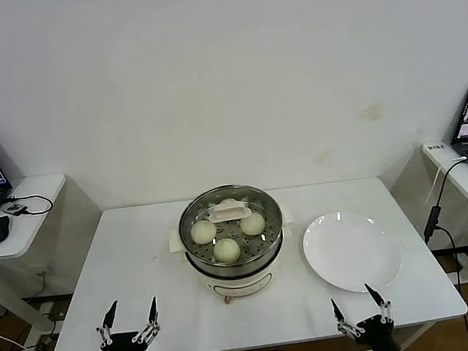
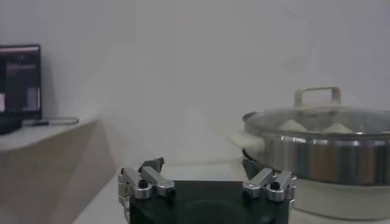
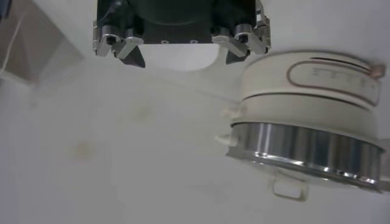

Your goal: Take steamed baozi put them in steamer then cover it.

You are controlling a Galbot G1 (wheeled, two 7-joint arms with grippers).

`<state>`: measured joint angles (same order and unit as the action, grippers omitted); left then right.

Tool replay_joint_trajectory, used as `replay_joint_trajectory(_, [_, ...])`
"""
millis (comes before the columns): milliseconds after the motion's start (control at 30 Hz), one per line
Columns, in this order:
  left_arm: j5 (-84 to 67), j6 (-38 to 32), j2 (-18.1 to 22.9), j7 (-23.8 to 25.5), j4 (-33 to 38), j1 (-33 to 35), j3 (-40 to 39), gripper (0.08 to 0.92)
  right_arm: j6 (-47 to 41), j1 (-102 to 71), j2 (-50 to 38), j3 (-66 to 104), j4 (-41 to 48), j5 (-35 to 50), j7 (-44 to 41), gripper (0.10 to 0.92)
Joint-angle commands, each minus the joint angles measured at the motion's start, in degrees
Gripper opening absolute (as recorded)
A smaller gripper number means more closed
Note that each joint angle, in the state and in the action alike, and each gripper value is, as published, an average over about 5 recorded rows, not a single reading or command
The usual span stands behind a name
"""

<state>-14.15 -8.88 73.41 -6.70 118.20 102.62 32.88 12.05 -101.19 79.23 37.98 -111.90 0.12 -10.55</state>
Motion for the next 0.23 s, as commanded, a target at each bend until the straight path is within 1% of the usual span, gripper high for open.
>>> replay_joint_trajectory(33, [-3.21, -1.8, 0.18, 0.76, -1.29, 2.71, 0.84, 0.823, -4.7, -2.65, -0.76, -1.45, -4.43, 1.39, -0.1, 0.823])
replay_joint_trajectory(233, [-2.52, -1.92, 0.52, 1.3, -1.4, 3.11, 0.52, 0.823, -4.3, -2.69, -0.43, -1.78, -4.14, 0.83, -0.03, 0.823])
